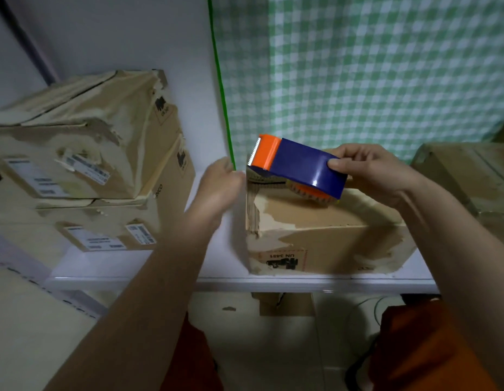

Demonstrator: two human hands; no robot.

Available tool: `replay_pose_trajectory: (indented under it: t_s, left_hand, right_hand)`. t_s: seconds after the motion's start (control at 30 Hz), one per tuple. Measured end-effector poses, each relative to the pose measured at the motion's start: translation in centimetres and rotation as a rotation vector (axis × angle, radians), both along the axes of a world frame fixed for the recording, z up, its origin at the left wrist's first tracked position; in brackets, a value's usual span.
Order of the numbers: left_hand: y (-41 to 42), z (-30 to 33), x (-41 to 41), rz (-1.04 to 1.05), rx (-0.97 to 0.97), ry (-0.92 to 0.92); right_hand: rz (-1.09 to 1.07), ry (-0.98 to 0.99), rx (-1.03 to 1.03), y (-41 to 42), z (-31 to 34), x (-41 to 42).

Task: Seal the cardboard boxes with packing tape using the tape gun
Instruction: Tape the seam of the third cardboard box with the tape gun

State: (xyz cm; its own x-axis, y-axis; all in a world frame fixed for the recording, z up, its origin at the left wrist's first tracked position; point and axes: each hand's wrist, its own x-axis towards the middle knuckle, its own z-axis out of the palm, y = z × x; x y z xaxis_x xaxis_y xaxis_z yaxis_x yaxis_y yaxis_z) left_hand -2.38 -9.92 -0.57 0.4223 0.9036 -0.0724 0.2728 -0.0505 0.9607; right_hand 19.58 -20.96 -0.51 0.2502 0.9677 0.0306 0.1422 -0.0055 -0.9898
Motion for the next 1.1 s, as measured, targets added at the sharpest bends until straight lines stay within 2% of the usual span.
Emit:
replay_pose_trajectory:
  t_s: [0.07, 0.13, 0.23, 0.43, 0.5, 0.57, 0.7, 0.83, 0.93, 1.03, 1.1]
  left_hand:
    - [1.9, 0.7, -0.2, -0.023, -0.196, -0.222]
    - [2.7, 1.3, -0.8, -0.122, -0.371, -0.323]
    - [3.0, 1.9, -1.3, -0.202, -0.405, -0.323]
    - [3.1, 0.8, -0.8, -0.153, -0.496, -0.438]
    - [3.5, 0.6, -0.7, -0.114, -0.516, -0.469]
    - [3.9, 0.4, -0.8, -0.098, -0.563, -0.504]
    - [4.2, -0.5, -0.8, -0.081, -0.694, -0.562]
    - [4.5, -1.7, -0.5, -0.030, -0.823, -0.624]
    - [4.6, -2.1, 0.5, 0.030, -0.803, -0.590]
    - [5.0, -3.0, 0.8, 0.109, -0.661, -0.543]
    - [5.9, -4.1, -0.1, 0.189, -0.598, -0.597]
  right_hand:
    - [0.070, 0.012, -0.019, 0.2, 0.1, -0.1]
    - [0.098, 0.005, -0.028, 0.4, 0.2, -0.1]
    - [0.121, -0.068, -0.069, 0.5, 1.0, 0.0]
    - [0.130, -0.507, -0.222, 2.0, 3.1, -2.3]
    - [0.074, -0.580, -0.216, 2.7, 3.3, -2.9]
    - [0.039, -0.530, -0.238, 3.0, 3.3, -3.0]
    - [0.172, -0.372, -0.293, 3.5, 2.9, -3.0]
    - [0.195, -0.307, -0.275, 4.4, 2.8, -2.7]
    - [0.208, -0.325, -0.301, 4.9, 2.9, -2.4]
    - [0.208, -0.453, -0.338, 5.3, 3.7, -2.0]
    - [0.185, -0.540, -0.378, 5.3, 4.6, -1.0]
